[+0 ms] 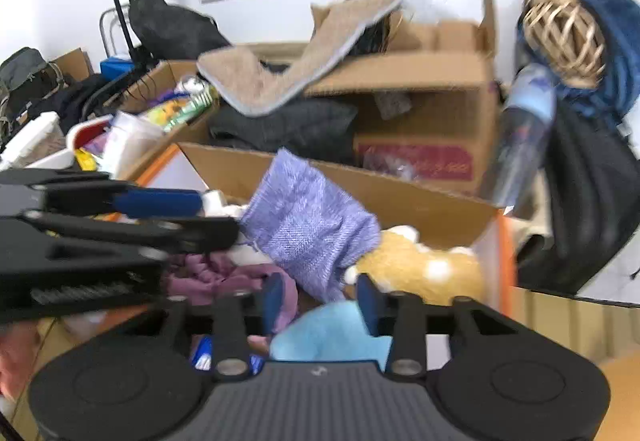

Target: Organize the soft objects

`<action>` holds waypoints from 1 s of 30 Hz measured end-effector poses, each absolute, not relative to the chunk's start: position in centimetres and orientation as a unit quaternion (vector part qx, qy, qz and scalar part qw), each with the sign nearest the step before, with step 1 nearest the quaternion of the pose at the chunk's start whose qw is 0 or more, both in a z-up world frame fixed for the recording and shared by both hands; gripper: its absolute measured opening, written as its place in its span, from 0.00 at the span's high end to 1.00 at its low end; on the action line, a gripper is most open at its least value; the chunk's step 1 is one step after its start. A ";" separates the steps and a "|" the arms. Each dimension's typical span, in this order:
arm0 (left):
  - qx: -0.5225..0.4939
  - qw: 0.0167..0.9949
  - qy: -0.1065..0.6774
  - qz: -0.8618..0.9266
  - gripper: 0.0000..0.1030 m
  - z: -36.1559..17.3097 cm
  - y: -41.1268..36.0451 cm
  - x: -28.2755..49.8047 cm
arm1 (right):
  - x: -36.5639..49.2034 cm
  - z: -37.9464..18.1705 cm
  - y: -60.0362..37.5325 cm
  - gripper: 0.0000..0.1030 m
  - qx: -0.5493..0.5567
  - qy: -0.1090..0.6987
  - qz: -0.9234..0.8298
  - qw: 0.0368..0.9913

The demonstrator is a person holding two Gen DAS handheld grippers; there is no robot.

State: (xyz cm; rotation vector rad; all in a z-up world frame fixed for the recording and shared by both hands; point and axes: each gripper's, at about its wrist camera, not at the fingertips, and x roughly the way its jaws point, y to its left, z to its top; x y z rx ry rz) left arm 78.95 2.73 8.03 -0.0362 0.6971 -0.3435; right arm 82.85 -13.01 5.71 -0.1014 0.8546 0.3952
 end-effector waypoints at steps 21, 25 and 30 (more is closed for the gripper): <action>0.004 0.992 0.126 0.002 0.00 18.1 7.7 35.2 | 43.7 16.1 -22.5 0.11 -0.016 0.178 0.086 0.980; 0.000 0.995 0.096 0.009 0.00 16.3 6.7 25.7 | 34.2 14.2 -22.8 0.03 -0.024 0.143 0.097 0.985; -0.009 0.997 0.070 0.041 0.00 13.7 5.3 16.7 | 23.8 11.4 -22.2 0.02 -0.033 0.118 0.120 0.985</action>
